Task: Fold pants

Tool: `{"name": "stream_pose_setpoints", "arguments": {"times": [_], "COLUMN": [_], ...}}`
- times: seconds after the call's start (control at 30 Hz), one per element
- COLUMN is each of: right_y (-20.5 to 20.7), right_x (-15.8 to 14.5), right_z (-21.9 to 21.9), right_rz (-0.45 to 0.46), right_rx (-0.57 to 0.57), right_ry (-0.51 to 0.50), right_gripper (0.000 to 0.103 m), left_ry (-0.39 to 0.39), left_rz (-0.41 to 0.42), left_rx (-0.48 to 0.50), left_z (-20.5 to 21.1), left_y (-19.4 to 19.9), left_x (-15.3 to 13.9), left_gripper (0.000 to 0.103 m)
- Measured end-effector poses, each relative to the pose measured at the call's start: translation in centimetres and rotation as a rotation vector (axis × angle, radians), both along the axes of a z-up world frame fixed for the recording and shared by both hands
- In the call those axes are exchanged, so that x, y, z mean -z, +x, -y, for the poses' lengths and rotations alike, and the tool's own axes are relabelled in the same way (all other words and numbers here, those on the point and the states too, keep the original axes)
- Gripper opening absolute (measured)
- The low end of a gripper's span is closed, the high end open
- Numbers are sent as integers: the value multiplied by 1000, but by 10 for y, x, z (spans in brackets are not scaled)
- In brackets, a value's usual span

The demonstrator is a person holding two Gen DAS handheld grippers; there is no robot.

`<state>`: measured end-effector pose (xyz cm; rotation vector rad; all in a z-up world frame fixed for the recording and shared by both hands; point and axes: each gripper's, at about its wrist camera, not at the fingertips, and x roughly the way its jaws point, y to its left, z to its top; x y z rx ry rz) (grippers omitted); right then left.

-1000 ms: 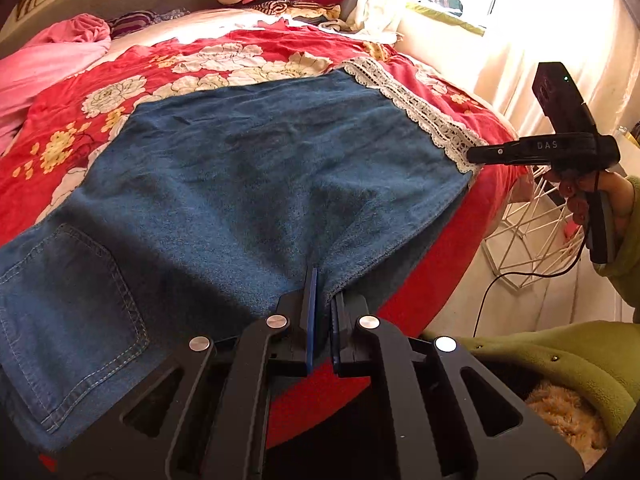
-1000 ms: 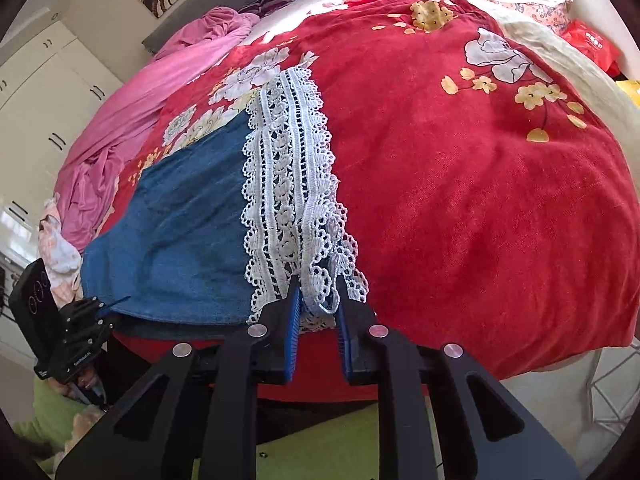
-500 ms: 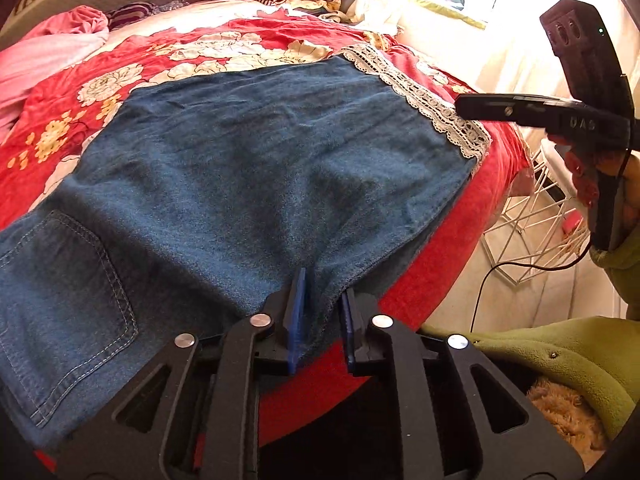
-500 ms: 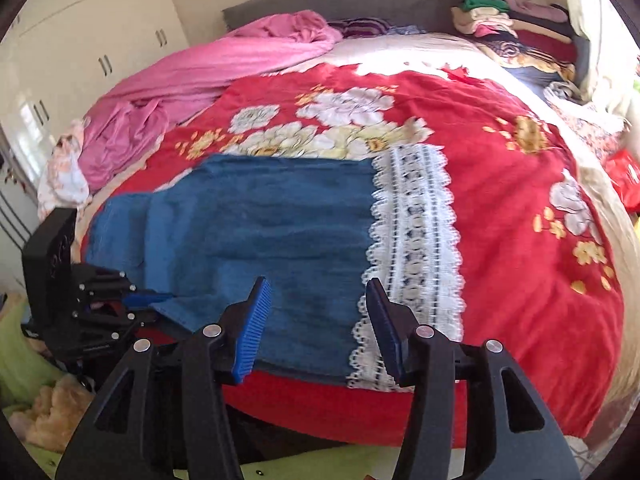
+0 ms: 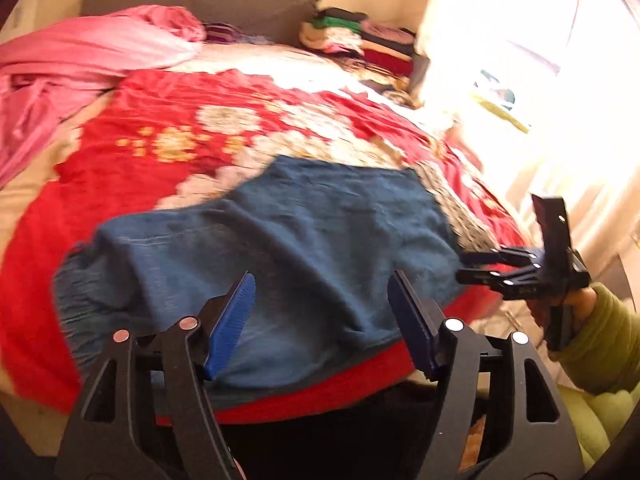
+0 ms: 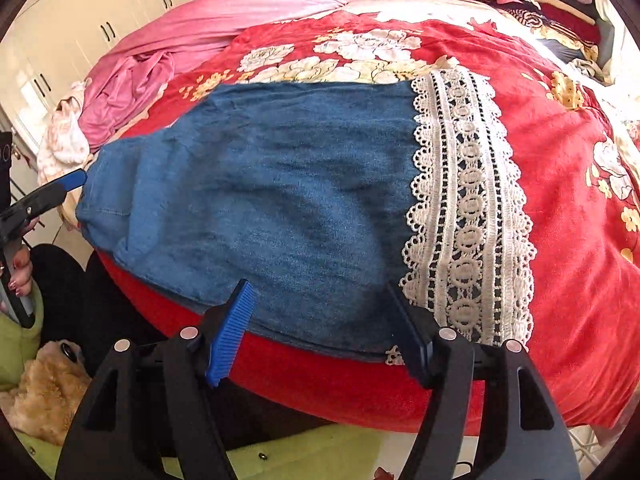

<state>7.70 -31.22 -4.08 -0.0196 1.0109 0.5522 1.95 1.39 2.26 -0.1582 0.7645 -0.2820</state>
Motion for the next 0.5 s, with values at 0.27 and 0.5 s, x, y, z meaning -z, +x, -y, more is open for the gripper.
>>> {"name": "stream_pose_setpoints", "arguments": {"times": [0.27, 0.5], "right_y": [2, 5], "right_x": [-16, -15], "right_z": [-9, -14], "right_rz": [50, 47], "right_rx": [-8, -25], "right_ry": [50, 43], "right_gripper": [71, 71], "left_ry": [-37, -118], "left_rz": [-108, -205], "left_rx": [-426, -422], "left_z": [-107, -107], "left_y": [-12, 0], "left_x": [13, 47], "left_gripper": [74, 74]}}
